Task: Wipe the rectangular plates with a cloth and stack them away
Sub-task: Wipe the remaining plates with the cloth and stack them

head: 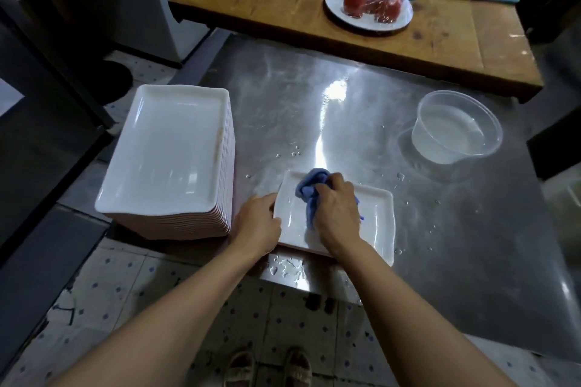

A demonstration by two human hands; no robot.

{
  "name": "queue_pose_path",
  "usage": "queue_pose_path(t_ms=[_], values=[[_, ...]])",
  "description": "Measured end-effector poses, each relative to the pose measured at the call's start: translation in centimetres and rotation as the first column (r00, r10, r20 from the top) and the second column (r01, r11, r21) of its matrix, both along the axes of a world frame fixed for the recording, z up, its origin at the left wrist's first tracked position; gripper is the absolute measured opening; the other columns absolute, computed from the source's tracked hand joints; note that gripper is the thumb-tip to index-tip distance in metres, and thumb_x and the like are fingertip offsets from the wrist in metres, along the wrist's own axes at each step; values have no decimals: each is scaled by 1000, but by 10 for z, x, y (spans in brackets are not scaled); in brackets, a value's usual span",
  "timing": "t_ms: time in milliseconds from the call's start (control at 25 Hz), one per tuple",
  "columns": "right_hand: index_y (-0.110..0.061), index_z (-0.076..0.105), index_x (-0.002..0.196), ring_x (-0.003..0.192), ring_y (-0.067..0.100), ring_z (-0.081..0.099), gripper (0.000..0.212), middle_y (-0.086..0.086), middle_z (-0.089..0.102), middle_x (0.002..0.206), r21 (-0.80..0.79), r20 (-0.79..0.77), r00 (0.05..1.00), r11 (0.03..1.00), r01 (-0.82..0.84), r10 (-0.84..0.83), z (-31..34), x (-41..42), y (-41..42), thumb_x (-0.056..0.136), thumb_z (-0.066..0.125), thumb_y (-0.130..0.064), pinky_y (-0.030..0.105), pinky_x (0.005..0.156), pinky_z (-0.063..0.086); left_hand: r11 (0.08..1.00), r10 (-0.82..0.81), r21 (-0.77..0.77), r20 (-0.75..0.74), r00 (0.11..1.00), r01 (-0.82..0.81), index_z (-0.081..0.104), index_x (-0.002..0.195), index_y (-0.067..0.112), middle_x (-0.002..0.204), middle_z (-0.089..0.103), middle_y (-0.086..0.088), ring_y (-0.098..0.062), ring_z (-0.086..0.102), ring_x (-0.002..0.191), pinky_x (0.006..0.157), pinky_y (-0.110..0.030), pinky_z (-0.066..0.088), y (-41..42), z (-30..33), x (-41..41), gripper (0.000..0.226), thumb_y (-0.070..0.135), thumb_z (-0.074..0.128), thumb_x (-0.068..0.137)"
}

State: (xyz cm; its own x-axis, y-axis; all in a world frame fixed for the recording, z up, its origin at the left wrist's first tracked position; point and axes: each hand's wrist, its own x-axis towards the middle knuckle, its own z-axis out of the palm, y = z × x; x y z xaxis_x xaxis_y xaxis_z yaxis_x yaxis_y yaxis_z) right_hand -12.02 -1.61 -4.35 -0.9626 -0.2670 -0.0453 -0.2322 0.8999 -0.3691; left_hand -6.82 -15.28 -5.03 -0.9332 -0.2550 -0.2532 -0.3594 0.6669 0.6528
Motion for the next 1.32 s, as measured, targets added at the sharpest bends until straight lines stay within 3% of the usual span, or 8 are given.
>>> queue_pose_path(t_ms=[320,480,560,640,800,1000,1120,1320], values=[[-8,64,116,110,33,44,29,13,53,125,-135,73,970,966,-220,232,6,6,-17,92,47,-11,36,97,32,998,13,65,23,1000,-14,56,81,12,79,51,-11,-33,52,77,62,-32,33,-3,-2,1,7,5,56,80],[-13,67,114,112,30,43,27,7,54,126,-141,157,942,951,-276,297,8,26,-3,92,53,-18,36,93,36,971,25,236,11,1000,-27,63,118,24,94,66,-5,-25,62,80,60,-28,50,-6,-1,4,39,4,47,88],[-15,65,117,117,30,39,30,5,49,132,-106,205,925,946,-305,321,9,34,1,90,54,-13,38,98,35,958,55,281,27,998,-60,63,116,24,93,66,-4,-22,62,72,46,-17,47,-5,0,5,42,0,42,88],[-18,62,121,121,28,36,34,4,44,138,-79,244,905,938,-339,348,11,39,6,89,54,-11,37,102,32,946,86,309,43,995,-95,65,108,25,78,62,-1,-17,56,61,41,-17,43,-3,2,4,42,-2,42,85],[-23,61,124,121,25,39,36,2,44,139,-39,228,897,925,-379,377,18,47,16,90,53,-14,37,99,35,965,96,242,37,995,-102,57,93,27,71,55,-8,-23,49,66,58,-31,40,4,3,5,36,-5,46,81],[-28,66,111,114,17,46,29,-6,53,127,181,187,968,963,-200,165,28,53,70,89,51,-16,35,88,27,999,19,28,60,998,-20,47,134,25,117,55,-17,-33,55,100,87,-37,48,8,0,3,56,-1,42,84],[-24,69,106,107,19,49,23,-3,58,118,267,140,988,958,-102,66,30,50,94,89,55,-17,33,89,31,999,-20,-38,53,998,22,47,134,23,129,47,-16,-34,52,108,93,-40,45,9,1,1,58,-3,41,83],[-10,64,111,104,25,52,23,7,56,115,259,47,999,965,-33,22,25,12,87,91,55,-17,33,87,41,997,-29,-65,42,999,32,51,128,20,128,47,-14,-33,52,108,94,-40,44,11,4,-1,57,-6,42,78]])
